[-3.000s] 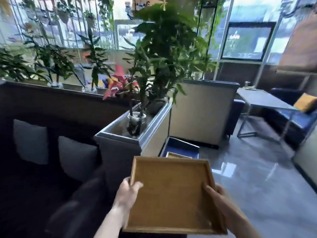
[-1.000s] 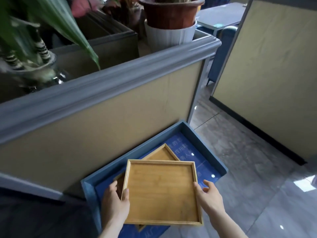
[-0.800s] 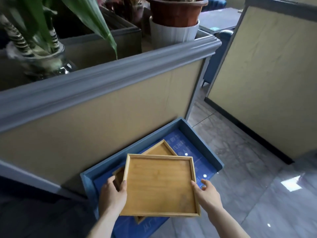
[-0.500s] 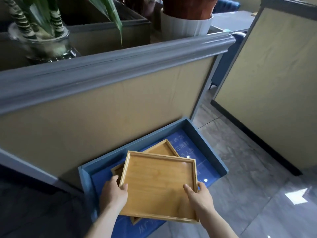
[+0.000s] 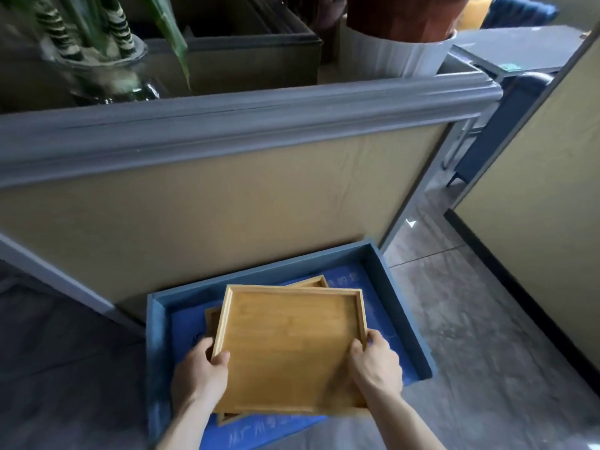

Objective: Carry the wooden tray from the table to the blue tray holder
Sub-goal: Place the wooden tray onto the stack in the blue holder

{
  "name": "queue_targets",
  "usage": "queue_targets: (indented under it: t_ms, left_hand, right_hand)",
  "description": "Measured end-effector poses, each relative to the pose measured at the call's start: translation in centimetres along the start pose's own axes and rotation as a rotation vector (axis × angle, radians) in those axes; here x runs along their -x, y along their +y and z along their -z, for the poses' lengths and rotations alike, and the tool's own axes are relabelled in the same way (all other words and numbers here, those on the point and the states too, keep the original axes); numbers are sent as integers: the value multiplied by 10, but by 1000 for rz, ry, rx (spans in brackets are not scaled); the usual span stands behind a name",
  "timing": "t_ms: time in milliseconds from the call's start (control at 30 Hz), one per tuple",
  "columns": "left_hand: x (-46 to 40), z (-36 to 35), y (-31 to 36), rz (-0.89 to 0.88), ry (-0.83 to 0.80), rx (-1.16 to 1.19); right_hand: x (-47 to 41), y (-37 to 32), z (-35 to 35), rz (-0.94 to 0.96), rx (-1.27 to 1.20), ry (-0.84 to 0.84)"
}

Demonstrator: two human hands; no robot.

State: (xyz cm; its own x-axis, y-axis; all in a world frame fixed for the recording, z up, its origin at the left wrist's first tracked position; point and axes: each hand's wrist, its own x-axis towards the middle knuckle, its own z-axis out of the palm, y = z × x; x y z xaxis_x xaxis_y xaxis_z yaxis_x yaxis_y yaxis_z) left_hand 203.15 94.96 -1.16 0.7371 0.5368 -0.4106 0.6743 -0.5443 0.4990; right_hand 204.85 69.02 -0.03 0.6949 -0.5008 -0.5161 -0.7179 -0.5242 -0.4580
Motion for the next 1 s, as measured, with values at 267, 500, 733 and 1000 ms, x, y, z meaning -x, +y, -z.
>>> queue_targets:
  t_ms: [267, 500, 733, 1000]
  left_hand:
    - [18, -8, -14, 99, 96, 48]
    - [19, -14, -13, 140, 62, 77]
    - [8, -20, -12, 138, 91, 124]
    - [7, -27, -13, 172, 106, 79]
  right_hand:
    - [-38, -43, -4, 158, 38, -154]
    - [-47, -41, -6, 173, -8, -290]
    - [-53, -34, -9, 185, -6, -284]
    - [-52, -31, -17, 182, 19, -213]
